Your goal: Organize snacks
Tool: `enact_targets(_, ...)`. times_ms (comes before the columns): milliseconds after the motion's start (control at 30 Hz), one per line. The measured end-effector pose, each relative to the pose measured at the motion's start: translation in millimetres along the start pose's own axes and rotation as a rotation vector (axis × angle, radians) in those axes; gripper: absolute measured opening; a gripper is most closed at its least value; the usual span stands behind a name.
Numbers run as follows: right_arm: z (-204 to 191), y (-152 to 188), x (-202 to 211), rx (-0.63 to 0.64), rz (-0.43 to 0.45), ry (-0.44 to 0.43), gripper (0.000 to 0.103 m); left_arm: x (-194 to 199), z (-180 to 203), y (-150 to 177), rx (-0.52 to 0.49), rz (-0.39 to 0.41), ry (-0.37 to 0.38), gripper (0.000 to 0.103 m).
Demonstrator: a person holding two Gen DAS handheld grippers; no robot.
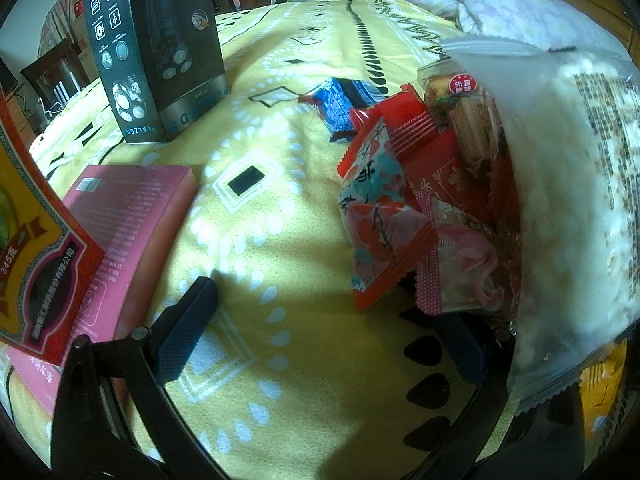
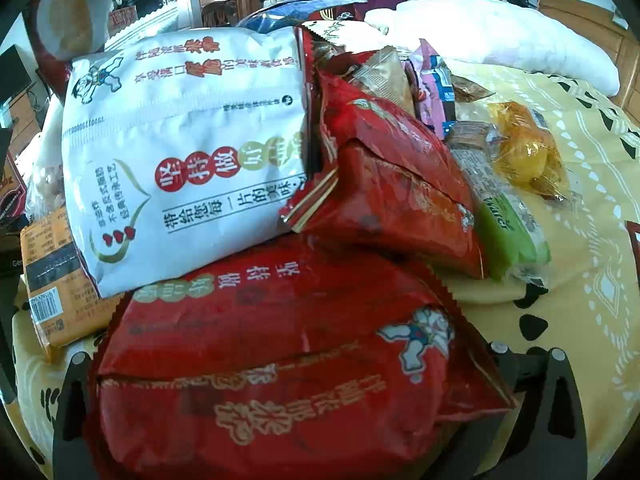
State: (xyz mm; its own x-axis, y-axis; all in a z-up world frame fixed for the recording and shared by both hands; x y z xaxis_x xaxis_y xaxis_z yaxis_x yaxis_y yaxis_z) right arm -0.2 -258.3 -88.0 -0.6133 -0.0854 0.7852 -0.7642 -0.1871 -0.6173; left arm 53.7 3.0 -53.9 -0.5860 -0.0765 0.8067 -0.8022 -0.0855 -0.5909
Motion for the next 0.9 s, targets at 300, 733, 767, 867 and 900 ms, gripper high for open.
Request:
enact_targets(300,-1,-5,0,-0.001,-0.035,-0.021,0.103,1,0,0,0.001,0.000,0.002,0.103)
enact_targets(733,37,20,94,-0.209,-0.022,-0.155,0.103,6,-1,1,0.021,0.010,-0.013,0.103)
enact_targets(767,39,23,98,-0.205,-0.026,-0.155,0.103,6,-1,1,0.021,0.010,-0.014,0.103)
enact_targets(867,42,27,100,-0.171,-0.054,-0.155,0.103,7,-1,2,0.021,0.010,-0.014,0.103)
enact_targets(900,41,29,100,-0.163,-0.063,-0.156,0.103,7,-1,2,0.020,0.010,-0.014,0.103)
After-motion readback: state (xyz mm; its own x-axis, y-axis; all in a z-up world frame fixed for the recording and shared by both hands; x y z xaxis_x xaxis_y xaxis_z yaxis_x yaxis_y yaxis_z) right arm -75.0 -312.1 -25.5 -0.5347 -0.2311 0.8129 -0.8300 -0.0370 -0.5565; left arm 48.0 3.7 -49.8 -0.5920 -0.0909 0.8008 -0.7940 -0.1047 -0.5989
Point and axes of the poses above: each gripper's, at about its wrist camera, not at the fingertips, and x roughly against the way its jaws point, z to its right, y to its underside, the point moved 6 cm from there along -x, roughly the way its jaws point, and after that the axes turned 8 degrees about x, right-handed, at the moved point
